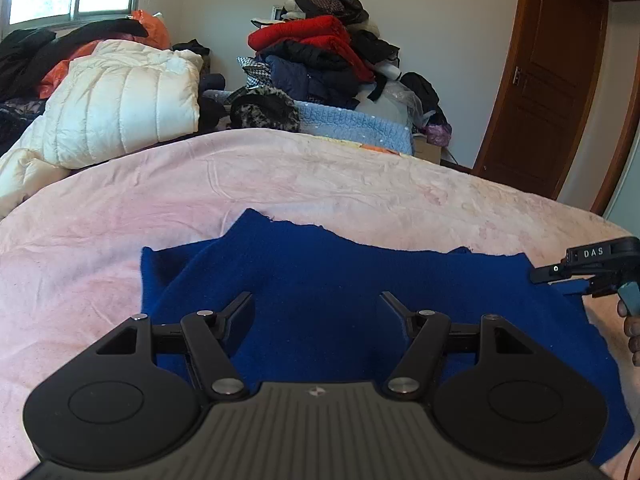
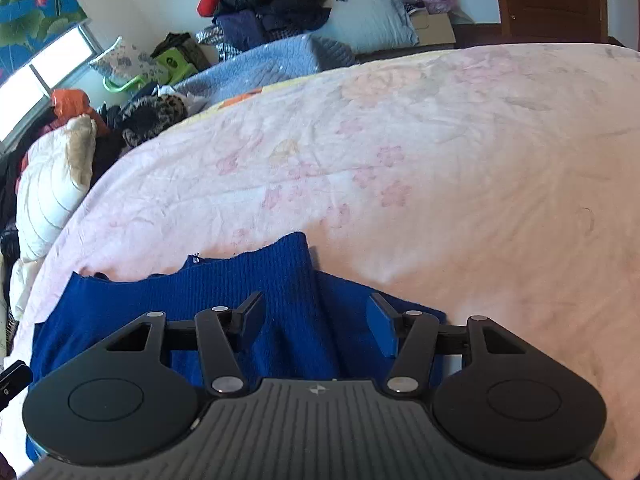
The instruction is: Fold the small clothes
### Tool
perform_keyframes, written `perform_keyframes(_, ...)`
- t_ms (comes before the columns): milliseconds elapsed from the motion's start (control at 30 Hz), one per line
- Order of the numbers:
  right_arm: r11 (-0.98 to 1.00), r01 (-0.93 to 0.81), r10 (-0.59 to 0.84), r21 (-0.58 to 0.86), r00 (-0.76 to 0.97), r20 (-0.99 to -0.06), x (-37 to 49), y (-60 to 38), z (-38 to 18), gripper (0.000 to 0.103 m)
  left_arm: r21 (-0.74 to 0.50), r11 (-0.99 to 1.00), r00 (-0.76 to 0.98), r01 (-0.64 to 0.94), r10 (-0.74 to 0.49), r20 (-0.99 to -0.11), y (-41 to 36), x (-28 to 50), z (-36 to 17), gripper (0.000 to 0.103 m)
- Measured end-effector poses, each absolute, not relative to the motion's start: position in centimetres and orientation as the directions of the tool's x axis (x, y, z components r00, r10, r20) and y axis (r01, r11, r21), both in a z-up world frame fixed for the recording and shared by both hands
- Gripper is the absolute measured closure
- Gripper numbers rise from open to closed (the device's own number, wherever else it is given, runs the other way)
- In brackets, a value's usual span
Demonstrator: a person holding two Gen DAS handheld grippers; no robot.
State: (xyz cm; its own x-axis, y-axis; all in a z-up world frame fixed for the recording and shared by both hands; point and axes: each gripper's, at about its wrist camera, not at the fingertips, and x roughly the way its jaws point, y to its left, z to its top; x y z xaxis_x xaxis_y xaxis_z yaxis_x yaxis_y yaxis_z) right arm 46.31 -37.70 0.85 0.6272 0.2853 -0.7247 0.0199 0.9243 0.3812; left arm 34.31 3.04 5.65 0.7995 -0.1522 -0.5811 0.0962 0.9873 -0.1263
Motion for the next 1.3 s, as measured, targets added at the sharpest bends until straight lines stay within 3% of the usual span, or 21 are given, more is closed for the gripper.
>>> perform_keyframes(100,0.928,-0.002,0.288,0.373,0.64,-0.712,47.2,-37.0,0.4,0.054,-0.081,0.995,0.753,0.048,-0.09,-0.652,3.0,36.1,3.3,0.036)
perform_keyframes(167,0.904,-0.037,0.35,0.426,0.637,-0.687,47.4,-37.2,0.2,0.095,-0.067,0.997,0.769,0.032,-0.067,-0.635,3.6,35.9,1.8,0.035)
perform_keyframes(333,0.866,0.0,0.348,0.5,0.718,-0.602,46.5,-39.5,0.7,0.096,-0.04,0.999,0.803,0.036,-0.053,-0.593,3.5,34.6,1.1,0.033)
perform_keyframes(433,0.866,0.029,0.351,0.499,0.675,-0.649,47.0,-39.8,-1.2,0.096,-0.03,0.999,0.8,0.036,-0.047,-0.598,3.4,34.9,1.1,0.032)
perform_keyframes(500,0.869,0.013,0.351,0.495,0.689,-0.634,46.5,-39.3,-1.3,0.087,-0.001,0.999,0.794,0.038,-0.031,-0.608,2.9,34.9,1.4,0.032)
perform_keyframes(567,0.837,0.051,0.367,0.544,0.684,-0.63,46.1,-39.6,-0.8,0.062,0.004,0.999,0.774,0.035,-0.025,-0.632,2.8,35.0,2.3,0.033)
perform_keyframes(667,0.838,-0.001,0.373,0.545,0.73,-0.572,43.4,-39.1,1.4,0.061,-0.061,0.996,0.797,0.063,-0.087,-0.598,3.1,34.1,4.4,0.032)
perform_keyframes(767,0.863,-0.133,0.428,0.487,0.705,-0.566,40.4,-36.8,2.2,0.048,-0.064,0.996,0.771,0.054,-0.083,-0.632,3.0,34.9,4.1,0.028)
perform_keyframes(800,0.87,-0.161,0.439,0.466,0.684,-0.582,39.7,-36.2,1.9,0.048,-0.087,0.995,0.732,0.039,-0.088,-0.675,3.3,35.7,3.1,0.028)
perform_keyframes(900,0.894,-0.179,0.423,0.412,0.643,-0.639,38.6,-35.3,-0.4,0.052,-0.073,0.996,0.774,0.053,-0.087,-0.627,3.6,35.4,1.4,0.021)
perform_keyframes(1000,0.876,-0.19,0.442,0.444,0.684,-0.581,37.6,-36.1,-1.2,0.054,-0.036,0.999,0.778,0.041,-0.054,-0.626,2.9,34.9,1.6,0.02)
perform_keyframes(1133,0.884,-0.164,0.424,0.438,0.677,-0.602,37.6,-35.4,-0.4,0.047,-0.215,0.973,0.796,-0.086,-0.063,-0.602,5.2,31.3,3.9,0.02)
perform_keyframes(1200,0.897,-0.155,0.4,0.414,0.683,-0.611,36.9,-34.9,0.2,0.042,-0.362,0.913,0.823,-0.186,-0.057,-0.566,7.5,27.4,4.4,0.019)
perform_keyframes(1300,0.921,-0.102,0.311,0.377,0.776,-0.549,33.6,-34.1,1.6,0.035,-0.499,0.804,0.814,-0.323,-0.033,-0.581,10.7,22.8,3.6,0.019)
